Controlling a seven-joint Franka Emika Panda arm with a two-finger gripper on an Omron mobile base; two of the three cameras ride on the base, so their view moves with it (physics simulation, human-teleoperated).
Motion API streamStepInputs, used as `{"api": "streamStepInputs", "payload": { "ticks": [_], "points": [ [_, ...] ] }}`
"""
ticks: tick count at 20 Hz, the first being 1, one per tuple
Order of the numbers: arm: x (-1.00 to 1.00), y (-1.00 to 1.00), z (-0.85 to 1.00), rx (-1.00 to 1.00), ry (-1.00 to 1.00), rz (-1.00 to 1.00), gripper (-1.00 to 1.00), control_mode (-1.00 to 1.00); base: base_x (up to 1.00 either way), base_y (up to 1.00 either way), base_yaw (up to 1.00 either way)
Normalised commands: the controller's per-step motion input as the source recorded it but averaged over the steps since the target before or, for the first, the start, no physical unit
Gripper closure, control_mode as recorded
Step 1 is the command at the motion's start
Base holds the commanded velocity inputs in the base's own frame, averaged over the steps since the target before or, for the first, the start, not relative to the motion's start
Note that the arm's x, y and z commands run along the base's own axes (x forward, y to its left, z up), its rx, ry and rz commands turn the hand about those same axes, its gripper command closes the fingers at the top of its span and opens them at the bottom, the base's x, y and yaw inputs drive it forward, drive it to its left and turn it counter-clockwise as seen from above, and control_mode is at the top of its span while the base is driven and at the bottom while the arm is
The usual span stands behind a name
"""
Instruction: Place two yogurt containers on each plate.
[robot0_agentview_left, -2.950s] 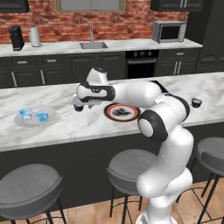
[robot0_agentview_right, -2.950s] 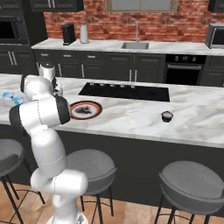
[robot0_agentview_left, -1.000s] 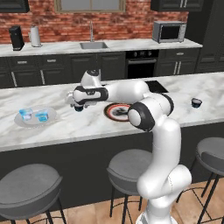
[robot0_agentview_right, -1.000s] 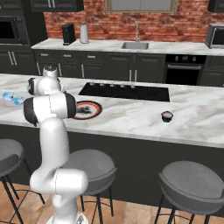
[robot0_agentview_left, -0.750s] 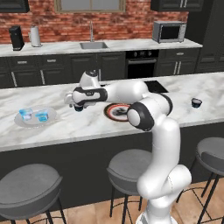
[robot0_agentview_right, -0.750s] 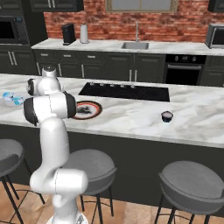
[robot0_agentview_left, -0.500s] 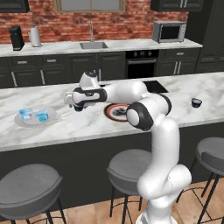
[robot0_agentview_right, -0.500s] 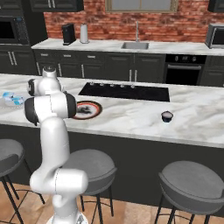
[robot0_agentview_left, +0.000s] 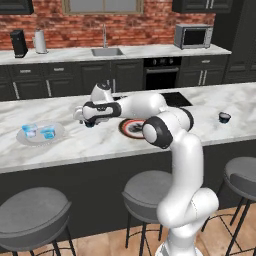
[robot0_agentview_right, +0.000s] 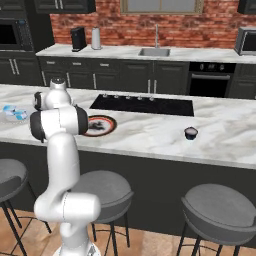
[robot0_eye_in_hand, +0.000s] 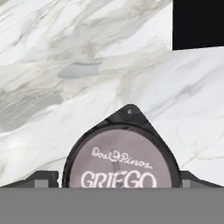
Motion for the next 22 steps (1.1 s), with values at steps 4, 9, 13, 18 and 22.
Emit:
{"api": "streamStepInputs", "payload": {
  "ticks": [4, 9, 13, 18, 22],
  "points": [
    [0.11, 0.0, -0.03, 0.0, 0.0, 0.0, 1.0, -1.0, 0.0, 0.0, 0.0],
    [0.02, 0.0, 0.02, 0.0, 0.0, 0.0, 1.0, -1.0, 0.0, 0.0, 0.0],
    [-0.3, -0.19, 0.25, 0.01, 0.0, -0.13, 1.0, -1.0, 0.0, 0.0, 0.0],
    [-0.32, -0.37, 0.15, 0.0, 0.0, -0.17, 1.0, -1.0, 0.0, 0.0, 0.0],
    [-0.29, -0.41, 0.27, 0.0, 0.01, -0.19, 1.0, -1.0, 0.0, 0.0, 0.0]
  ]
}}
